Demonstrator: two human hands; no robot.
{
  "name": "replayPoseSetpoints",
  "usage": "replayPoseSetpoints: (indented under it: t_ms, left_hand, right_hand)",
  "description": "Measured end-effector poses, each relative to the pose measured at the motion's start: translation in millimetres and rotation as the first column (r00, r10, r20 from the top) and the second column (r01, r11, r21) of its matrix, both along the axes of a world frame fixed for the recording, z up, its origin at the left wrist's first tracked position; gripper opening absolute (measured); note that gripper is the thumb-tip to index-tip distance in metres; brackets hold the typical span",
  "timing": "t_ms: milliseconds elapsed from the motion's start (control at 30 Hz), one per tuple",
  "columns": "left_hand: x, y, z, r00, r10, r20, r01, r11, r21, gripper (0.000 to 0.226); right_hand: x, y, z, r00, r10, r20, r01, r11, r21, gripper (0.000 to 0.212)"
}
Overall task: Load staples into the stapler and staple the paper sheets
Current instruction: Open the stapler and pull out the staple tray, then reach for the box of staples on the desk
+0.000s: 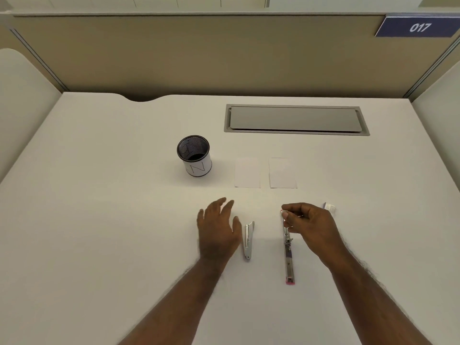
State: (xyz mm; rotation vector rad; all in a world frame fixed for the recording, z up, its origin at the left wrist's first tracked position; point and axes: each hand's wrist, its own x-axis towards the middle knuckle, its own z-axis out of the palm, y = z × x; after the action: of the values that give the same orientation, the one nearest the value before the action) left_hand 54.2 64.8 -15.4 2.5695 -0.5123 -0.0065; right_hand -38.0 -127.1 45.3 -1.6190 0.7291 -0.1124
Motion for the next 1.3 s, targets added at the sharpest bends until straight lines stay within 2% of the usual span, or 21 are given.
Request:
replayPoseSetpoints:
  t_ms: [167, 300, 400, 500, 667, 967, 1133, 1300]
  left_hand:
    - [20, 34, -15, 1.0, -0.004, 0.007, 0.003, 0.973, 0.229, 0.063]
    - [36, 49, -23, 1.0, 0.002, 0.012, -0.005, 0.948, 0.318, 0.067]
    - [47, 58, -31, 1.0, 0.006, 0.007, -0.008, 0.934, 0.356, 0.066]
    - [56, 67, -40, 1.0, -0.002, -0.001, 0.003, 0.933, 0.36, 0.065]
    - [67, 77, -53, 1.0, -0.019, 0.006, 0.016, 0.941, 0.337, 0.063]
    - [71, 79, -64, 0.999, -0.032, 0.01, 0.026, 0.94, 0.341, 0.063]
    - [71, 79, -63, 0.999, -0.035, 0.003, 0.032, 0.942, 0.333, 0.063]
    - [72, 80, -63, 0.999, -0.035, -0.011, 0.037, 0.94, 0.34, 0.063]
  right_hand:
    - [38, 24, 4, 0.997, 0.056, 0.049, -0.056, 0.998, -0.003, 0.016]
    - [77, 47, 9, 0.992, 0.103, 0.072, -0.099, 0.994, -0.052, 0.01]
    - [109, 64, 14, 0.981, 0.178, 0.084, -0.161, 0.971, -0.177, 0.007]
    - [140, 79, 19, 0.969, 0.238, 0.058, -0.207, 0.922, -0.327, 0.002]
    - [188, 100, 21, 0.962, 0.272, -0.018, -0.239, 0.809, -0.537, 0.012]
    - [243, 122, 13, 0.95, 0.225, -0.214, -0.311, 0.68, -0.664, 0.011]
    - [254, 125, 9, 0.937, 0.207, -0.281, -0.348, 0.608, -0.713, 0.017]
    - [253, 124, 12, 0.943, 0.206, -0.262, -0.333, 0.623, -0.707, 0.017]
